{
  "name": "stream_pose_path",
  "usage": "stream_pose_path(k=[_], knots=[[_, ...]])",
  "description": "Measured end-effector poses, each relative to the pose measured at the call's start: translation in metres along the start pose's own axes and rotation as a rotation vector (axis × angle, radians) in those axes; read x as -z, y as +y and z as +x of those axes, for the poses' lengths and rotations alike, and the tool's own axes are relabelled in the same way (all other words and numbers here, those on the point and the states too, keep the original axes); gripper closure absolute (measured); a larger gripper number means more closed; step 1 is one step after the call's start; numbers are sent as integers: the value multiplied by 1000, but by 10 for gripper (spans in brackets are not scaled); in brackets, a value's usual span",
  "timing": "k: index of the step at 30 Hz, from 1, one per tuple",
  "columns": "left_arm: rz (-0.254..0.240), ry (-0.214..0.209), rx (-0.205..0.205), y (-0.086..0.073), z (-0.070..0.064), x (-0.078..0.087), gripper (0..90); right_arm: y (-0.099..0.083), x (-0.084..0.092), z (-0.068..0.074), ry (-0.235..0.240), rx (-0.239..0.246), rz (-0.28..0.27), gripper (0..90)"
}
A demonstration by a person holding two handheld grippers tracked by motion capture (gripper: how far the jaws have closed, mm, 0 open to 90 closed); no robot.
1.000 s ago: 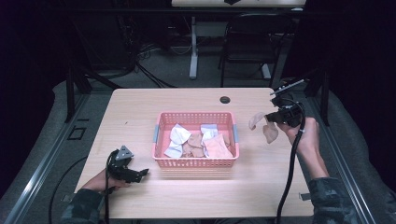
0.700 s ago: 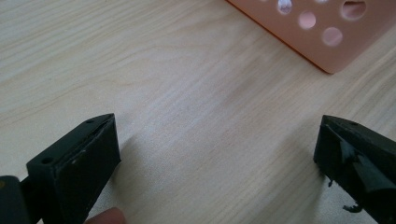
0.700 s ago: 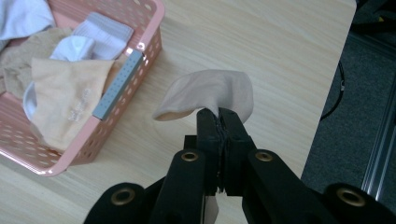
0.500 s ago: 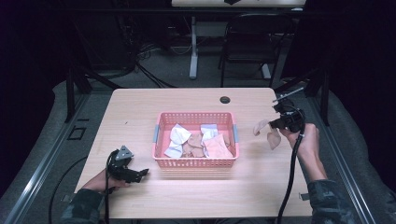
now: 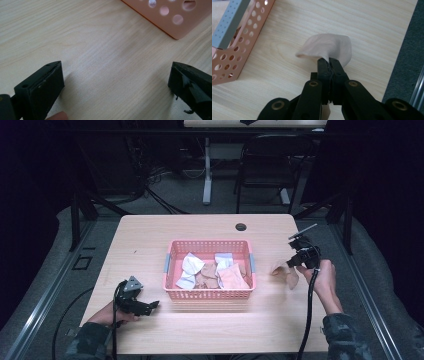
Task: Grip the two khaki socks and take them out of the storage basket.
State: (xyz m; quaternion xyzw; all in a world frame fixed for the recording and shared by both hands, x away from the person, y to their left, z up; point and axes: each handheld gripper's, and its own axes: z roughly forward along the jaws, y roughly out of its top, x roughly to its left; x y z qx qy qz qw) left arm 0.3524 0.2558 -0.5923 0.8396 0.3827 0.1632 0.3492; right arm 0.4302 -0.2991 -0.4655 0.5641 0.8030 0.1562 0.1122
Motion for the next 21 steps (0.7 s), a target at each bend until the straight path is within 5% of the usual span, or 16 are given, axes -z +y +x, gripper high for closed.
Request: stream_pose_path(k=[6,12,21], knots=[[0,0,0,0,0,0,3,-3,-13,-2,-4,-4,36,875],[0,0,-1,0,0,0,3,-7,-10,-4,26,-9,16,527],[-1,0,1,0,0,0,2,-3,18,8,90,24,-87,243]])
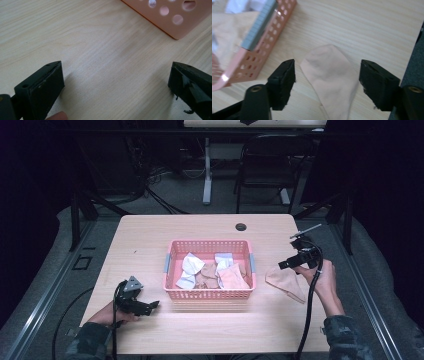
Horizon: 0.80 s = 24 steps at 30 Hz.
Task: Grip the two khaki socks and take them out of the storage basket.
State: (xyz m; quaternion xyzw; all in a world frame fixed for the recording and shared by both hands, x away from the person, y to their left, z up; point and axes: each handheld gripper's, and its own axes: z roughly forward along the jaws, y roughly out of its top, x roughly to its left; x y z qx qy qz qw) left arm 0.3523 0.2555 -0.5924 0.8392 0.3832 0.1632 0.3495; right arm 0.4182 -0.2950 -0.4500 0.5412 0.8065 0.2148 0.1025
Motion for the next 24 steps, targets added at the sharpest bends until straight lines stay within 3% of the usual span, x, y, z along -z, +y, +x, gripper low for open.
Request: stream_pose_path(k=[5,9,24], knots=[[0,0,0,0,0,0,2,11,15,18,27,48,-55,148],[0,0,0,0,0,0,2,18,20,36,37,90,-60,109],[0,0,0,0,0,0,2,45,10,87,93,183,-63,1]])
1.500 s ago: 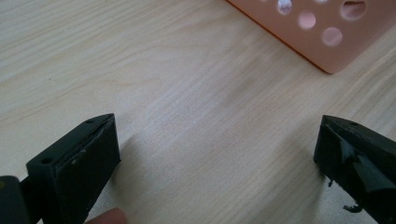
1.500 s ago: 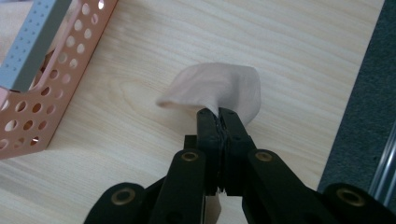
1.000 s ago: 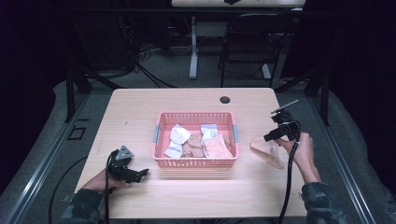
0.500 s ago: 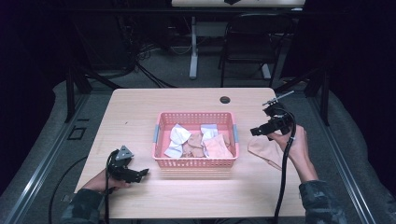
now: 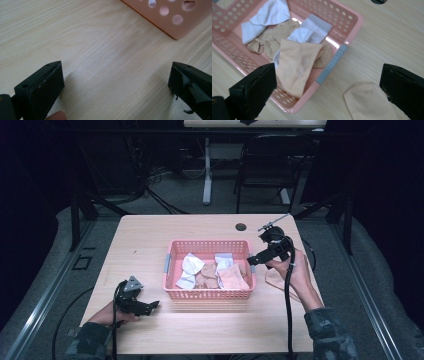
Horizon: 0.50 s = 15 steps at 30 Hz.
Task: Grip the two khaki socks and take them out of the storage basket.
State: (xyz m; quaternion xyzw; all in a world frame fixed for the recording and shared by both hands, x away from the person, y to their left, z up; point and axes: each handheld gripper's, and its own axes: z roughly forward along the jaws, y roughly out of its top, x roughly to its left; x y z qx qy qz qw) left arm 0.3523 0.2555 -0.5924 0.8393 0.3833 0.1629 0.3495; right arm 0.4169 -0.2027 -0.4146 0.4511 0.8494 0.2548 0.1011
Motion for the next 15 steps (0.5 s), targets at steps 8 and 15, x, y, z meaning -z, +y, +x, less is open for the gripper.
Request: stream_pose_path(k=[8,15], knots=[[0,0,0,0,0,0,2,11,-18,22,30,45,22,0],[0,0,0,0,0,0,2,17,-37,41,65,80,48,0]])
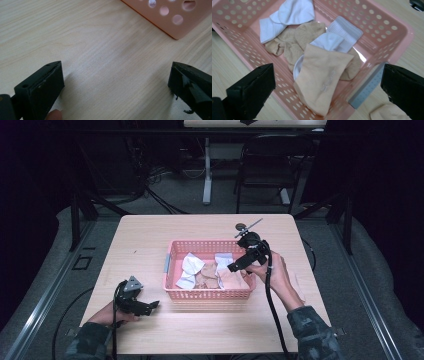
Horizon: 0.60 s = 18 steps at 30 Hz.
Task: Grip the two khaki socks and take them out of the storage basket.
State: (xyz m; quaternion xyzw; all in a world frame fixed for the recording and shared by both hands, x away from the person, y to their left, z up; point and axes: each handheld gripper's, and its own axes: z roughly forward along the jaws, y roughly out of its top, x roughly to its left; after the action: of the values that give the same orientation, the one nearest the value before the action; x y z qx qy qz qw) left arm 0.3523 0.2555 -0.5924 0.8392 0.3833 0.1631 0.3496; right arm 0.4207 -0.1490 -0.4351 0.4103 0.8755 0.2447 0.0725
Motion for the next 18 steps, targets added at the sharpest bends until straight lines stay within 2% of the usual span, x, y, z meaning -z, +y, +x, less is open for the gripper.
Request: stream_pose_path(k=[6,8,11,16,18], knots=[[0,0,0,0,0,0,2,1,-14,8,3,19,6,0],[0,0,0,0,0,0,2,0,-20,10,0,32,17,25],[0,0,0,0,0,0,2,-2,-29,12,17,32,44,77],[1,0,-1,0,0,0,2,-7,-44,15,9,38,84,219],[0,0,0,0,0,0,2,-9,-49,14,-1,40,107,229]])
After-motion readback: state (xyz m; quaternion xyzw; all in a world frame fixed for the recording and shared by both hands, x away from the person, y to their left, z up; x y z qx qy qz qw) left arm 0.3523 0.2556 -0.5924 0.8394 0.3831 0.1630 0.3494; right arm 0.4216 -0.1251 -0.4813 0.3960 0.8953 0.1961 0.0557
